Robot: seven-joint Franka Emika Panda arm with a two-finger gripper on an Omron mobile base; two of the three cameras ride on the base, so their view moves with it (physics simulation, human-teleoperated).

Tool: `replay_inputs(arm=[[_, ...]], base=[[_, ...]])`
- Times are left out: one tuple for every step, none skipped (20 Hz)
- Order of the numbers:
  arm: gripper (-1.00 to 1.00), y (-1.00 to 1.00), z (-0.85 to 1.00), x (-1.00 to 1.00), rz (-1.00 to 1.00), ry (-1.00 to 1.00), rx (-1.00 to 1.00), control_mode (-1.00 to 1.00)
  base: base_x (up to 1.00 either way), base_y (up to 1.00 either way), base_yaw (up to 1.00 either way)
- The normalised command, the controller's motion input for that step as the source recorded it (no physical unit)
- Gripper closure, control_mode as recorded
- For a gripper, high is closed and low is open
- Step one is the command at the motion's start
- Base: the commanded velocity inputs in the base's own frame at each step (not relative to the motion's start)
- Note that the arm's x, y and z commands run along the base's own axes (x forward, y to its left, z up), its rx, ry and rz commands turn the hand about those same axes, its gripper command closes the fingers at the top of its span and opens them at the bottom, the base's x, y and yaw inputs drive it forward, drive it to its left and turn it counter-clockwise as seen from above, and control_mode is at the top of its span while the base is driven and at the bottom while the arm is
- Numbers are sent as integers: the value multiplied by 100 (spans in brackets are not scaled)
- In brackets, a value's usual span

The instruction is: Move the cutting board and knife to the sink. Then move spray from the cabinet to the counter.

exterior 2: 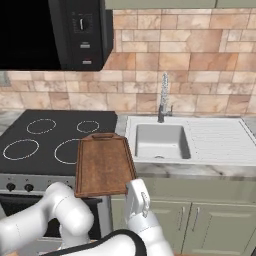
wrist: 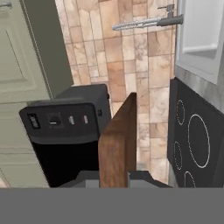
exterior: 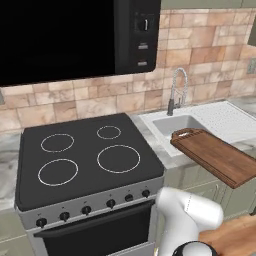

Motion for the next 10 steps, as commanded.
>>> replay_inputs(arm=[[100, 0, 0, 0, 0, 0, 0, 100], [100, 0, 0, 0, 0, 0, 0, 100], [100, 0, 0, 0, 0, 0, 0, 100], [100, 0, 0, 0, 0, 0, 0, 100], [100, 0, 0, 0, 0, 0, 0, 100], [100, 0, 0, 0, 0, 0, 0, 100], [100, 0, 0, 0, 0, 0, 0, 100], [100, 0, 0, 0, 0, 0, 0, 100], [100, 0, 0, 0, 0, 0, 0, 100], [100, 0, 0, 0, 0, 0, 0, 100]], base=[[43, -47, 0], [43, -46, 0], [45, -46, 0], [46, -46, 0], [46, -46, 0], [44, -45, 0], [43, -47, 0], [38, -48, 0], [24, -48, 0], [12, -46, 0]])
